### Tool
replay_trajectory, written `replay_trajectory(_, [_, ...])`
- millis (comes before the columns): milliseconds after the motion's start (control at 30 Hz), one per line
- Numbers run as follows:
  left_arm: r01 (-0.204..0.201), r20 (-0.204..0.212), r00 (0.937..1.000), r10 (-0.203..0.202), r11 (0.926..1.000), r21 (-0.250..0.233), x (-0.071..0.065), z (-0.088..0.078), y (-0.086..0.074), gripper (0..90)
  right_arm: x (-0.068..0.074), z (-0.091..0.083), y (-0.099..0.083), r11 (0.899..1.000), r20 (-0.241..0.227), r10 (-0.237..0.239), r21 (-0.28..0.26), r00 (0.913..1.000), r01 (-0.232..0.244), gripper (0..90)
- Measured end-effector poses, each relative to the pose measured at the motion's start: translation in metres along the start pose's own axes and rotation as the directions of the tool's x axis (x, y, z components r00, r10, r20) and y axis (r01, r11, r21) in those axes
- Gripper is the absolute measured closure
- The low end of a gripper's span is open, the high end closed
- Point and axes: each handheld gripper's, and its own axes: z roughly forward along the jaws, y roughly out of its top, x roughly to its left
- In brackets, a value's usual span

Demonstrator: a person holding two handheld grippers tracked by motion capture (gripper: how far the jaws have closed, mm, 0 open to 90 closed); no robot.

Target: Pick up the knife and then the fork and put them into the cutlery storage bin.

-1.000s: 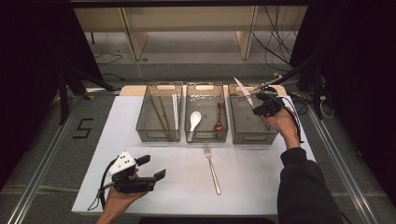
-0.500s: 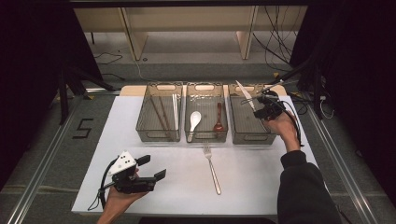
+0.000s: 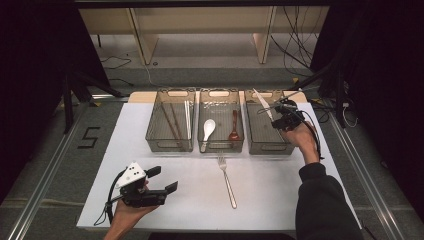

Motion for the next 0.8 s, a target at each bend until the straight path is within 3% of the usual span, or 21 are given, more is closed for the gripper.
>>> replay_trajectory(233, [0.001, -0.001, 1.0, -0.001, 1.0, 0.006, 0.0, 0.0, 0.0, 17.0, -0.001, 0.005, -0.002, 1.0, 0.012, 0.018, 0.02, 0.9998, -0.019, 77.7])
replay_trajectory(333, [0.003, -0.001, 1.0, -0.003, 1.0, 0.006, 0.0, 0.0, 0.0, 17.0, -0.001, -0.002, 0.001, 0.999, 0.001, 0.036, -0.023, 0.9993, -0.036, 72.5])
replay_trajectory(467, [0.001, 0.0, 1.0, -0.001, 1.0, 0.005, 0.0, 0.0, 0.0, 17.0, 0.003, -0.015, 0.003, 0.997, -0.039, 0.02, -0.078, 0.999, -0.023, 63.8])
replay_trajectory(600, [0.002, -0.001, 1.0, -0.002, 1.0, 0.006, 0.0, 0.0, 0.0, 17.0, 0.016, -0.023, 0.0, 0.997, -0.079, -0.026, -0.08, 0.9965, 0.02, 54.5])
replay_trajectory(800, [0.002, -0.002, 1.0, -0.002, 1.0, 0.006, 0.0, 0.0, 0.0, 17.0, 0.041, -0.042, -0.014, 0.988, -0.167, -0.08, -0.147, 0.9828, 0.055, 48.6])
